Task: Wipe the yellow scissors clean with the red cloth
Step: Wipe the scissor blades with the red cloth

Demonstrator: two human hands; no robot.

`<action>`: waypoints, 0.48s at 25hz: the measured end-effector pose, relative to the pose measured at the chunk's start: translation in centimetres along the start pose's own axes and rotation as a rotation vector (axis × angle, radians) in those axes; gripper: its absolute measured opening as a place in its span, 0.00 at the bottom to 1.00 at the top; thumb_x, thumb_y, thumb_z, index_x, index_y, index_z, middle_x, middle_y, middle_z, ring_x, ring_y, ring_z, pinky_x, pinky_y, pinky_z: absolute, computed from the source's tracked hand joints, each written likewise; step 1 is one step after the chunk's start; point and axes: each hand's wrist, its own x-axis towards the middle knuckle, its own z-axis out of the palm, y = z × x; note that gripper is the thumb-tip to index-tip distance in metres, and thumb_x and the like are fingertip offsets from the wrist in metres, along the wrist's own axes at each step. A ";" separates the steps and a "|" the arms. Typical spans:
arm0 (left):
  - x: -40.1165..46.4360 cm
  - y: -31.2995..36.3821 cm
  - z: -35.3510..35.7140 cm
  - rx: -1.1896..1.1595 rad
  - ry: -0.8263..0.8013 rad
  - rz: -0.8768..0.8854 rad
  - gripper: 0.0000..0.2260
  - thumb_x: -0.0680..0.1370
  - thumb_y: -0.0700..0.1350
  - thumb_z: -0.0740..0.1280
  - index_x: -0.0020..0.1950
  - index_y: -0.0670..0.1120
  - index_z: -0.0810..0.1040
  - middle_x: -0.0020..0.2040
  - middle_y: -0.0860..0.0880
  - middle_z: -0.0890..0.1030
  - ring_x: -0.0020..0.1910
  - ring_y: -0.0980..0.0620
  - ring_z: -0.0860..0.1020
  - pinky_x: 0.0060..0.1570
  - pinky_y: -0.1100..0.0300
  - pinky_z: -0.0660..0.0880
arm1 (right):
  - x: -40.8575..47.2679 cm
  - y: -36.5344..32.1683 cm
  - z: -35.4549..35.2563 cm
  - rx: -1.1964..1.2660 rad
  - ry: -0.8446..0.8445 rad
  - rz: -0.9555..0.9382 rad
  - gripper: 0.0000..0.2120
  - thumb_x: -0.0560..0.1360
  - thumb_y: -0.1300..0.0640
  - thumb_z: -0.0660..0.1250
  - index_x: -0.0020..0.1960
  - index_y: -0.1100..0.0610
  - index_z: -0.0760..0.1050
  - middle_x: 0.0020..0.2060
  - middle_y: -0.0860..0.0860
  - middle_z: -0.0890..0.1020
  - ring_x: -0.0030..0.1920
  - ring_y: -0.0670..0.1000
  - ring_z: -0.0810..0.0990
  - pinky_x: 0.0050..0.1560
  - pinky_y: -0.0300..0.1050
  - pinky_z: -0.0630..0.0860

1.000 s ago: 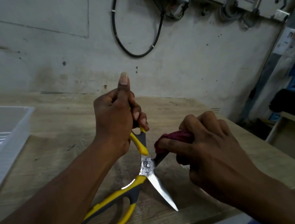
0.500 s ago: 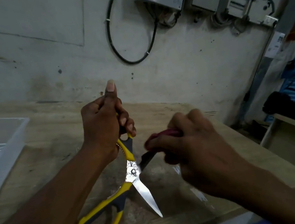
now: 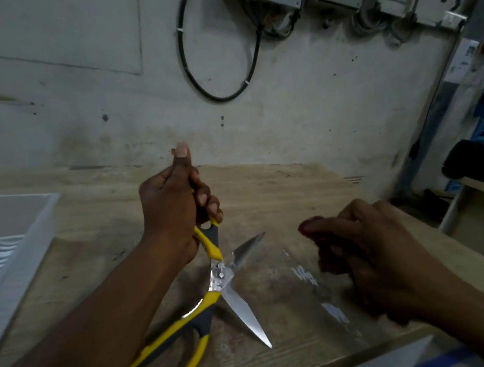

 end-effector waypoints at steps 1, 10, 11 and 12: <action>0.1 -0.1 0.0 0.001 0.004 -0.023 0.23 0.82 0.57 0.67 0.33 0.44 0.70 0.23 0.46 0.65 0.20 0.48 0.68 0.26 0.58 0.70 | -0.5 -0.7 0.5 0.168 0.063 -0.060 0.28 0.80 0.58 0.69 0.69 0.28 0.70 0.52 0.38 0.69 0.55 0.44 0.66 0.52 0.34 0.72; 0.7 -0.8 -0.7 0.035 0.034 -0.108 0.23 0.82 0.58 0.66 0.34 0.45 0.69 0.23 0.46 0.65 0.20 0.48 0.67 0.25 0.59 0.70 | 1.2 -4.8 3.9 0.547 0.231 -0.194 0.13 0.75 0.48 0.75 0.59 0.45 0.86 0.54 0.41 0.82 0.50 0.41 0.84 0.47 0.36 0.81; 0.8 -0.8 -0.7 0.037 0.034 -0.113 0.23 0.82 0.58 0.66 0.34 0.45 0.69 0.23 0.46 0.65 0.19 0.48 0.67 0.24 0.59 0.70 | 1.3 -5.2 4.0 0.560 0.228 -0.199 0.12 0.74 0.48 0.76 0.57 0.45 0.86 0.52 0.40 0.84 0.50 0.41 0.84 0.48 0.41 0.82; 0.8 -0.8 -0.7 0.044 0.031 -0.113 0.23 0.82 0.58 0.66 0.34 0.45 0.69 0.23 0.46 0.65 0.19 0.48 0.67 0.24 0.59 0.70 | 1.4 -5.5 4.0 0.581 0.223 -0.191 0.12 0.73 0.48 0.77 0.56 0.45 0.85 0.50 0.40 0.85 0.50 0.42 0.85 0.48 0.45 0.83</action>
